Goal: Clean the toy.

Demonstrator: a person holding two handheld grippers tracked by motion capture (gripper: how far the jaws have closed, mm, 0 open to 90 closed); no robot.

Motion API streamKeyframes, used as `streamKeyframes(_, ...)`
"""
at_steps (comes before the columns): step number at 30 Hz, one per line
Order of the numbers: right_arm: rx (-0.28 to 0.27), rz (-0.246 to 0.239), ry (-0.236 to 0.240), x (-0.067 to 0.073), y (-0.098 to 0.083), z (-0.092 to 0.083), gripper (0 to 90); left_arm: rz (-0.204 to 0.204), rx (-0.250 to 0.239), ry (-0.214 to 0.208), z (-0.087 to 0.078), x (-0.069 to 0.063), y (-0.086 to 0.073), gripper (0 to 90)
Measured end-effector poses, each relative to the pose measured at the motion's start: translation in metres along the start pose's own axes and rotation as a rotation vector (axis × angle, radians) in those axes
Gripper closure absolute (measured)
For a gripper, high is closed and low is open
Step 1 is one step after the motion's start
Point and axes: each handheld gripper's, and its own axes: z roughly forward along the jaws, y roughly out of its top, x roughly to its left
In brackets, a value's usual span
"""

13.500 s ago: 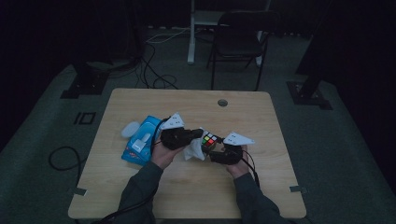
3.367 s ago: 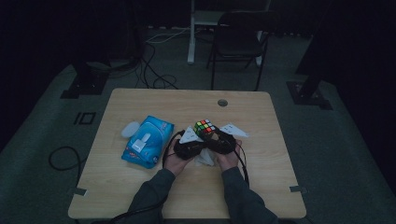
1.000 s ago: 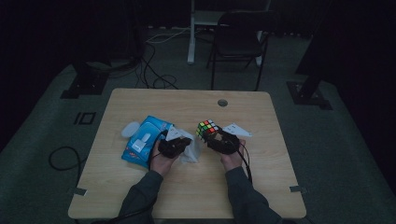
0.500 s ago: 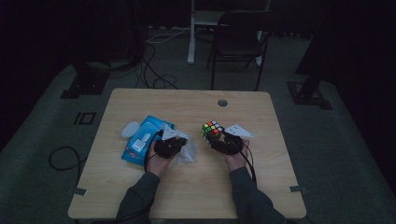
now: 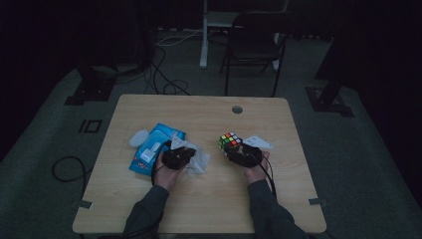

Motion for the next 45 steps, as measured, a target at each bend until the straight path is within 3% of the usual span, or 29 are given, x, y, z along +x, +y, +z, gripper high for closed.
streamKeyframes(24,0.086,-0.029,-0.057,-0.008,-0.021,0.008,34.3,-0.048,0.006,0.033,-0.004,0.003,-0.009,80.7)
streamKeyframes(35,0.092,-0.035,-0.065,-0.008,-0.024,0.008,34.2,-0.07,0.003,0.034,-0.007,0.006,-0.012,77.7)
streamKeyframes(45,0.117,-0.08,-0.073,-0.004,-0.027,0.006,33.8,-0.08,-0.003,0.032,-0.011,0.009,-0.013,75.9)
